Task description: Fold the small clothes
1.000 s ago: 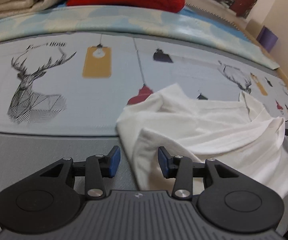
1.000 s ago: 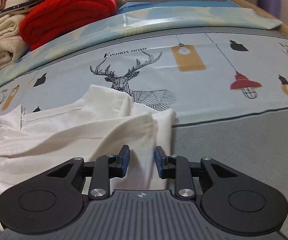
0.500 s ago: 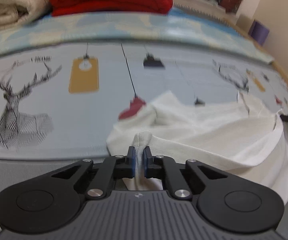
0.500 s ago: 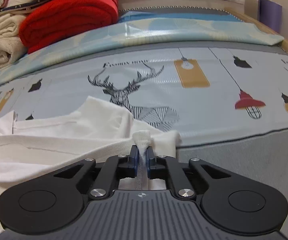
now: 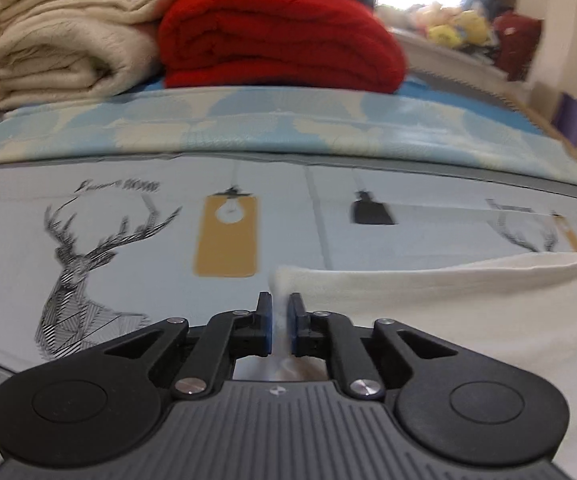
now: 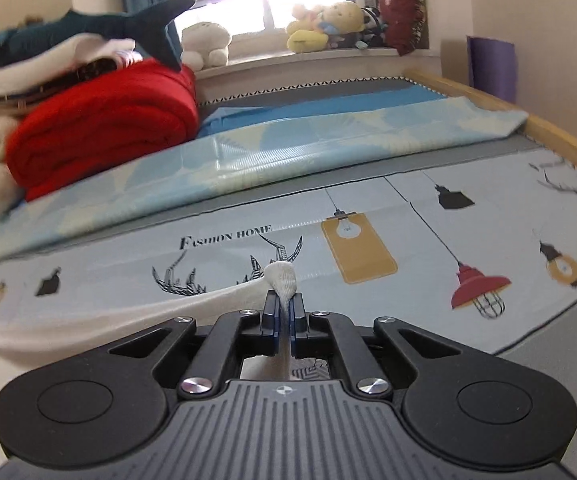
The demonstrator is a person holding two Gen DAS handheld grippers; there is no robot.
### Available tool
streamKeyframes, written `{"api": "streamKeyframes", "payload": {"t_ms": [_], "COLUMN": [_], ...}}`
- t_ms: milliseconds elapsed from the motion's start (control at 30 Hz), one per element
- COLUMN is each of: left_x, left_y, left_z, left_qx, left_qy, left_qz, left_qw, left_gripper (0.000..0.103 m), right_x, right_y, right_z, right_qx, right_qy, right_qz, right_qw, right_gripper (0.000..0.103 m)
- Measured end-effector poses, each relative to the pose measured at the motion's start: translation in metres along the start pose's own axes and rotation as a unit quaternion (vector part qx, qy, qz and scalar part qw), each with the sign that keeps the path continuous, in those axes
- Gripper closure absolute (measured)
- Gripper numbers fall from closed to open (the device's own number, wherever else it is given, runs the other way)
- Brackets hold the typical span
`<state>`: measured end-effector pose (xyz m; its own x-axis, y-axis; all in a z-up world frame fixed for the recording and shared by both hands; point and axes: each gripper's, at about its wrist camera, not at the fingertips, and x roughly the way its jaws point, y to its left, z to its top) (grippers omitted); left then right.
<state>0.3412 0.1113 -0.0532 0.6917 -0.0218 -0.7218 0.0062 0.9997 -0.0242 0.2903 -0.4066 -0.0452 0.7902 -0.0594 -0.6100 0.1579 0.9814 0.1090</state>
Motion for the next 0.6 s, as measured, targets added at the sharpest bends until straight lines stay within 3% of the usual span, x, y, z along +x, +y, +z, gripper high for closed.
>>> {"api": "streamKeyframes", "payload": {"t_ms": [67, 133, 267, 367, 433, 467, 533, 567, 600], "left_x": [-0.001, -0.010, -0.026, -0.031, -0.030, -0.027, -0.020, -0.018, -0.025], "left_y": [0.010, 0.019, 0.016, 0.006, -0.004, -0.010, -0.025, -0.029, -0.032], "left_z": [0.002, 0.004, 0.000, -0.015, -0.032, -0.042, -0.069, -0.081, -0.085], "left_qx": [-0.014, -0.028, 0.004, 0.047, 0.088, 0.111, 0.183, 0.217, 0.237], "left_qy": [0.009, 0.008, 0.023, 0.070, 0.120, 0.149, 0.207, 0.219, 0.206], "left_qz": [0.014, -0.004, -0.081, -0.166, -0.203, -0.209, -0.169, -0.149, -0.145], "left_qw": [0.9998, 0.9996, 0.9964, 0.9824, 0.9678, 0.9601, 0.9460, 0.9396, 0.9383], "left_gripper": [0.091, 0.091, 0.091, 0.091, 0.091, 0.090, 0.090, 0.092, 0.092], "right_x": [0.003, -0.001, -0.013, -0.021, -0.028, -0.031, -0.036, -0.036, -0.036], "right_y": [0.003, -0.002, -0.015, -0.008, 0.004, 0.009, 0.019, 0.023, 0.026], "right_z": [0.000, 0.005, 0.010, 0.003, -0.007, -0.014, -0.031, -0.040, -0.051], "right_qx": [-0.003, 0.012, 0.045, 0.016, -0.024, -0.043, -0.087, -0.110, -0.138], "right_qy": [0.004, -0.003, 0.018, 0.066, 0.101, 0.123, 0.174, 0.198, 0.225], "right_qz": [-0.034, -0.045, 0.023, 0.109, 0.161, 0.183, 0.208, 0.205, 0.187], "right_qw": [0.999, 0.999, 0.999, 0.992, 0.981, 0.975, 0.959, 0.952, 0.946], "right_gripper": [0.092, 0.086, 0.086, 0.085, 0.085, 0.084, 0.077, 0.075, 0.074]}}
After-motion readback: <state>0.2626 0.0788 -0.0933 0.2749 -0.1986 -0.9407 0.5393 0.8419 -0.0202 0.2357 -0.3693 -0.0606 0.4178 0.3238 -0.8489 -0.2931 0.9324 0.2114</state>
